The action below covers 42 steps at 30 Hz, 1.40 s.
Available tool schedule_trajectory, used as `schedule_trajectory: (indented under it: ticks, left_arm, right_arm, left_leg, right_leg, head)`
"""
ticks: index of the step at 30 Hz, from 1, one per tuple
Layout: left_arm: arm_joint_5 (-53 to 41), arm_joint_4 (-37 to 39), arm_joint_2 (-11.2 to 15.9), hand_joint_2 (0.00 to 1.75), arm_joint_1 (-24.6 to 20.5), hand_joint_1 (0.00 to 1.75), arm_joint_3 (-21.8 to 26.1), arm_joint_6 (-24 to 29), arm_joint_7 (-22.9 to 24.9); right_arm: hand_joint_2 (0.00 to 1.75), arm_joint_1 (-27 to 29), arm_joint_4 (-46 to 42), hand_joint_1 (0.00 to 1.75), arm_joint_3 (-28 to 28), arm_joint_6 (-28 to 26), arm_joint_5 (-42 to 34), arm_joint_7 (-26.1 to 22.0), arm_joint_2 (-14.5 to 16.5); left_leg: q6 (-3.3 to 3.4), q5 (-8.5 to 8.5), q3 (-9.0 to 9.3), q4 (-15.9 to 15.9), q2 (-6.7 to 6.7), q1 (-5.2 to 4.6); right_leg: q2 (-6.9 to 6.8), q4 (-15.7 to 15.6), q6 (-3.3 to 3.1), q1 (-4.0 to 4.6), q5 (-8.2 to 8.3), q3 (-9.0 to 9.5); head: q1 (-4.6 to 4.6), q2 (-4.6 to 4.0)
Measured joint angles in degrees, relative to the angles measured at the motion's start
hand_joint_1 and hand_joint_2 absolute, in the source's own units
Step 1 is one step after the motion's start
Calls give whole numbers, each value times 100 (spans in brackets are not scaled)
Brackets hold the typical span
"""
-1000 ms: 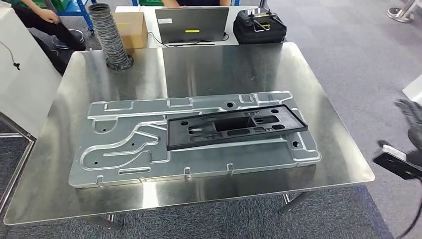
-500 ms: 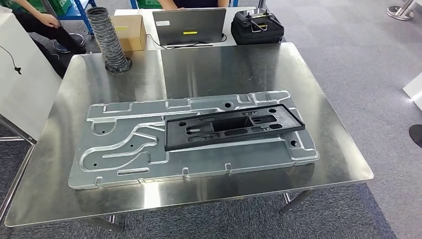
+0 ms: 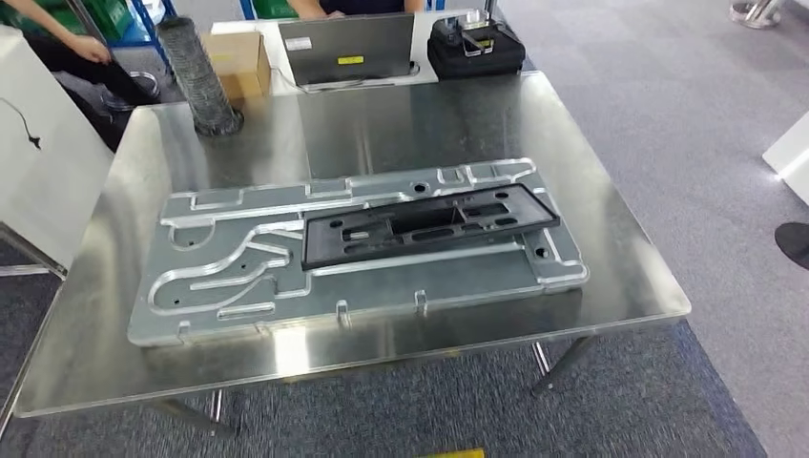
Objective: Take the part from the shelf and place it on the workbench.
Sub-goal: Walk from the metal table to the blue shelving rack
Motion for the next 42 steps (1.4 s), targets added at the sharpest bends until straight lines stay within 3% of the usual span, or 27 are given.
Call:
schedule_trajectory:
  ticks: [2,3,6,7,8,9,10,12,14,16,18,19,21,22,23,24,25,26,28,30,33,35,37,38,39,40,42]
  left_arm:
    - [-9,1,8,0,-6,0,-1,-32,15]
    - [-14,1,10,0,-13,0,-2,-42,21]
    - [-35,2,18,0,-13,0,-4,-55,36]
    - [-43,2,21,0,-5,0,-4,-58,42]
    - [-50,2,24,0,-1,0,-4,-60,46]
    - [-54,2,26,0,2,0,-4,-60,51]
    - [-55,2,27,0,2,0,-4,-60,55]
    - [-59,1,30,0,2,0,-4,-56,63]
    - [-66,0,38,0,0,0,-7,-52,69]
    - [-81,0,45,0,1,0,-11,-57,80]
    - [-107,0,59,0,7,0,-25,-74,99]
    - [-120,0,68,0,12,0,-36,-86,112]
    - [-134,0,84,0,9,0,-58,-108,131]
    - [-139,0,91,0,7,0,-64,-114,137]
    - [-143,0,97,0,5,0,-70,-119,140]
    - [-145,0,103,0,3,0,-74,-121,144]
    - [-146,0,108,0,2,0,-78,-123,148]
    - [-148,0,110,0,-2,0,-81,-125,149]
    - [-148,-1,117,0,-21,0,-86,-124,150]
    - [-151,-2,121,0,-31,0,-88,-124,158]
    - [-168,-2,126,0,-25,0,-90,-139,193]
    - [-173,-2,127,0,-29,0,-92,-148,203]
    - [-177,-2,127,0,-29,0,-93,-152,210]
    - [-179,-2,127,0,-28,0,-94,-155,216]
    - [-181,-2,127,0,-27,0,-94,-158,223]
    - [-184,-2,127,0,-28,0,-95,-162,229]
    - [-189,-2,127,0,-31,0,-97,-167,235]
  right_arm:
    - [0,-19,147,0,-1,69,44,-50,50]
    - [0,-22,204,0,-1,86,63,-67,72]
    - [0,-48,325,0,-1,136,118,-109,101]
    - [0,-57,358,0,-1,156,134,-123,105]
    - [0,-62,387,0,-1,171,146,-137,110]
    - [0,-65,414,0,-1,183,157,-150,115]
    - [0,-68,433,0,1,192,167,-162,119]
    - [0,-94,459,0,9,232,196,-203,125]
    - [0,-128,484,0,20,271,219,-241,135]
    - [0,-140,508,0,24,285,226,-253,148]
    - [0,-147,532,0,27,301,231,-252,172]
    - [0,-151,541,0,31,310,232,-252,183]
    - [0,-154,554,0,46,335,235,-257,197]
    - [0,-152,557,0,55,350,237,-262,200]
    - [0,-151,562,0,62,365,240,-268,203]
    - [0,-152,567,0,68,379,243,-276,204]
    - [0,-152,574,0,75,400,246,-283,208]
    - [0,-153,581,0,81,423,248,-290,213]
    - [0,-154,594,0,94,469,245,-298,228]
    - [0,-158,601,0,104,490,242,-302,240]
    - [0,-159,607,0,112,503,240,-309,246]
    - [0,-153,612,0,114,519,241,-313,252]
    - [0,-154,618,0,119,552,244,-314,257]
    - [0,-154,619,0,122,566,245,-314,258]
    - [0,-154,621,0,125,576,246,-313,258]
    - [0,-154,622,0,130,579,246,-313,258]
    - [0,-161,624,0,140,581,247,-312,258]
  left_leg:
    - [62,116,-62,-27,25,23]
    - [93,188,-119,-46,39,41]
    - [127,365,-337,-52,71,57]
    - [117,417,-411,-42,79,57]
    - [105,466,-487,-27,87,58]
    - [89,514,-566,-6,91,60]
    - [73,552,-639,17,93,63]
    - [27,617,-754,72,93,62]
    - [-41,689,-803,91,95,61]
    - [-116,777,-821,73,94,67]
    - [-178,661,-899,172,76,81]
    - [-202,448,-977,368,66,85]
    - [-236,-145,-1180,1070,56,96]
    - [-247,-361,-1256,1459,56,98]
    - [-253,-450,-1274,1731,56,98]
    - [-254,-417,-1211,1828,56,98]
    - [-249,-290,-1044,1717,56,98]
    - [-236,-128,-775,1393,54,98]
    - [-192,-20,-162,501,35,88]
    - [-144,-79,102,22,16,68]
    - [-34,32,21,-28,45,76]
    - [50,158,-90,-57,75,95]
    - [77,278,-245,-49,84,82]
    - [74,338,-325,-39,90,76]
    - [67,396,-410,-24,96,71]
    - [58,451,-496,-3,99,68]
    - [35,543,-642,44,100,64]
  right_leg:
    - [0,28,61,-14,-17,-41]
    - [-4,164,93,-23,-178,-104]
    - [-22,1162,196,-75,-1024,-396]
    - [-30,1481,224,-92,-1183,-436]
    - [-37,1633,243,-108,-1215,-389]
    - [-45,1604,256,-124,-1154,-247]
    - [-50,1339,258,-135,-1021,0]
    - [-58,472,236,-135,-875,624]
    - [-52,-70,162,-98,-881,955]
    - [-42,-126,67,-71,-838,929]
    - [-59,-155,-32,-83,-737,844]
    - [-68,-169,-78,-91,-674,783]
    - [-78,-163,-133,-78,-559,639]
    - [-81,-153,-140,-67,-505,561]
    - [-83,-140,-140,-58,-451,480]
    - [-84,-122,-137,-52,-402,398]
    - [-82,-96,-129,-48,-354,312]
    - [-77,-64,-116,-48,-313,233]
    - [-71,7,-71,-41,-243,104]
    - [-71,40,-8,-38,-161,44]
    - [-63,68,93,-50,-122,-5]
    - [-59,448,142,-68,-533,-142]
    - [-62,1211,180,-87,-1115,-348]
    - [-64,1544,195,-92,-1254,-400]
    - [-65,1732,200,-93,-1259,-379]
    - [-66,1720,195,-92,-1145,-259]
    - [-66,1118,152,-87,-843,262]
  head:
    - [0,-1]
    - [0,-1]
    - [0,-1]
    - [-1,-1]
    - [-1,-1]
    - [-1,-1]
    - [-1,-1]
    - [0,-1]
    - [-4,-1]
    - [-7,-1]
    - [-7,-1]
    - [-7,-1]
    - [-7,-1]
    - [-7,-1]
    - [-7,-1]
    - [-7,-1]
    - [-7,-1]
    - [-7,-1]
    - [-8,-1]
    - [-8,0]
    - [-8,0]
    - [-7,-1]
    - [-7,-1]
    - [-7,-1]
    - [-7,-1]
    - [-7,-1]
    - [-7,-1]
